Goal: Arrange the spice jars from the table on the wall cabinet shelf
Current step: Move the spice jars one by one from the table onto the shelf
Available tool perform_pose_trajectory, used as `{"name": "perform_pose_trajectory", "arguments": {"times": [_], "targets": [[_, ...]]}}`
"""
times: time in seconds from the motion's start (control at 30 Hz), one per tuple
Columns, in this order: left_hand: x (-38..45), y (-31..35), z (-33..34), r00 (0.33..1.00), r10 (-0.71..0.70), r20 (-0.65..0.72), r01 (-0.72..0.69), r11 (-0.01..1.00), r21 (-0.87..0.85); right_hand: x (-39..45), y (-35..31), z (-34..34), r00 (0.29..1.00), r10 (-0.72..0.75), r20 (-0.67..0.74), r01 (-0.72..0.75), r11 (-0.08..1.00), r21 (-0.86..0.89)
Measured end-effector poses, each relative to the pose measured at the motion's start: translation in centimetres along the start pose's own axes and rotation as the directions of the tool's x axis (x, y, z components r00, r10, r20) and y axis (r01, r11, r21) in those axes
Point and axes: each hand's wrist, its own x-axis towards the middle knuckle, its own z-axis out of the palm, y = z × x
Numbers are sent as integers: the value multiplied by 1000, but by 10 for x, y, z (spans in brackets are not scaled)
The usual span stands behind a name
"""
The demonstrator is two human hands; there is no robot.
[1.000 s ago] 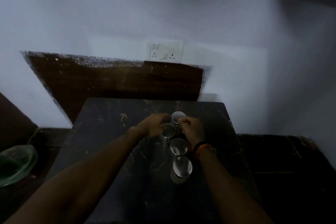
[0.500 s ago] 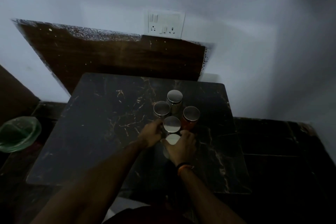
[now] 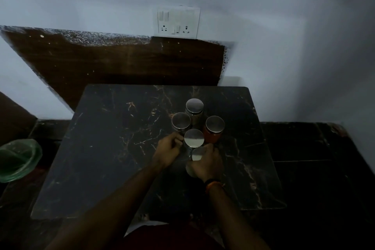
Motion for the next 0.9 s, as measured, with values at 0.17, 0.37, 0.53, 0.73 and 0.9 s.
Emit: {"name": "perform_pose_trajectory", "arguments": {"times": [0.17,0.37,0.53,0.73,0.9], "targets": [[-2,7,-6,996,-87,30,92,970,-225,8,-5,-55,982,-167,86,154,978,137],[-10,35,-9,965,-221,138,261,789,-556,3,-32,-120,920,-360,152,289,888,357],[-14,60,-19,839,-160,520,534,426,-730,-3,-43,-152,823,-559,103,385,681,623],[-22,76,-27,837,100,538,528,107,-842,-2,-57,-143,809,-586,-40,289,337,896],[-24,91,-34,943,181,281,233,246,-941,-1,-88,-130,883,-462,-84,161,130,978]]}}
